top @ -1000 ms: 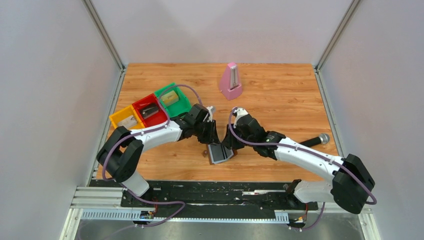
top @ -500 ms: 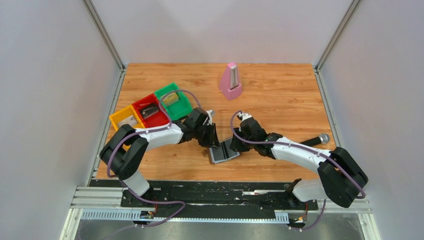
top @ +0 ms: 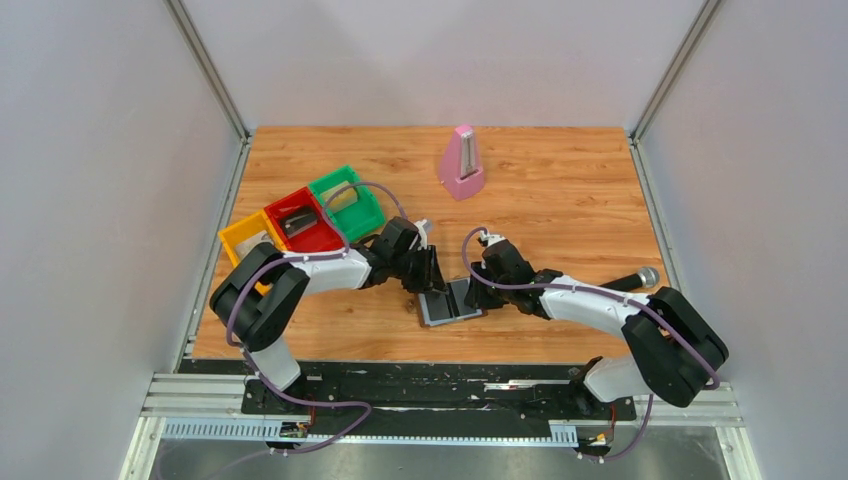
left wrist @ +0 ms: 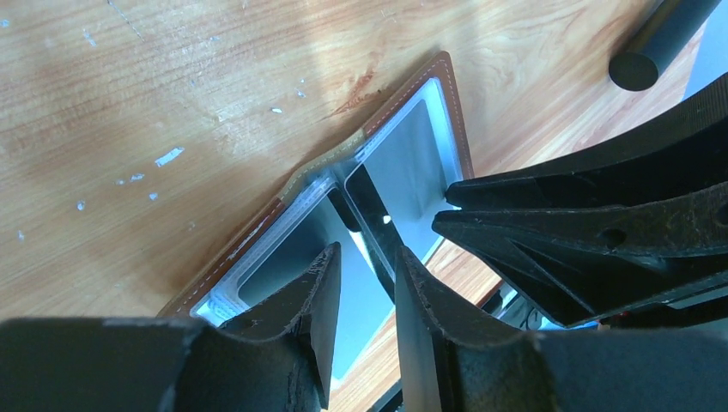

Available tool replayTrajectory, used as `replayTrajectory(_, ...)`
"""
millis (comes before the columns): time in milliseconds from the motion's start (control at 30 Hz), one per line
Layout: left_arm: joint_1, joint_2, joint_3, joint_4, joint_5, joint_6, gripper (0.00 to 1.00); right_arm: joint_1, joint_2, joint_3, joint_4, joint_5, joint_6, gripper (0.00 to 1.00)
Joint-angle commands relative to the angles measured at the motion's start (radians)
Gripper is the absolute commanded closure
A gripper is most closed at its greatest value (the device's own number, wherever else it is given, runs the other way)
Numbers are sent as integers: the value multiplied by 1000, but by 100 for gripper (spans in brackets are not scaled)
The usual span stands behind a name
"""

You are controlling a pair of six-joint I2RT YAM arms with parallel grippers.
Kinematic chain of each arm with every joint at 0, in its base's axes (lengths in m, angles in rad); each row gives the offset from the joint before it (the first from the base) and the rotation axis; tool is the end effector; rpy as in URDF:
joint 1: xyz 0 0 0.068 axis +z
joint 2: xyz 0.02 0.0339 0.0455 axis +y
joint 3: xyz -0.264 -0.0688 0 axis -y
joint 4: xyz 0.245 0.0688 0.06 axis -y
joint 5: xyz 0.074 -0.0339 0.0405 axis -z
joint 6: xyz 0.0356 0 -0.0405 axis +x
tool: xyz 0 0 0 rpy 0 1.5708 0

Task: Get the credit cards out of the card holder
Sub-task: Remove the credit card from the card holder.

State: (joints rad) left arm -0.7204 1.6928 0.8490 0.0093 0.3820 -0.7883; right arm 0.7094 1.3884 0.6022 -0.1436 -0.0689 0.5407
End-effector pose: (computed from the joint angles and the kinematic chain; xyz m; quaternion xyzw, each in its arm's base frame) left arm 0.2405 -0.2288 0.1530 0.0372 0.9178 -0.3710 0.1362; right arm 0.1905 0.1668 0.1544 -0.0907 0.9442 0.2107 0.2362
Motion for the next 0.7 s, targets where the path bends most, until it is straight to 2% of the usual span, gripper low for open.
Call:
replayTrajectory(0, -8, 17, -12, 48, -28, -4, 62, -10, 15, -12, 45, -6, 13, 76)
replayTrajectory(300, -8, 53, -51, 143, -32, -18, 61, -22, 9, -25, 52, -17, 18, 76)
replayTrajectory(667, -8, 82, -38, 169, -35, -25, 60, -30, 10, -39, 60, -26, 23, 77)
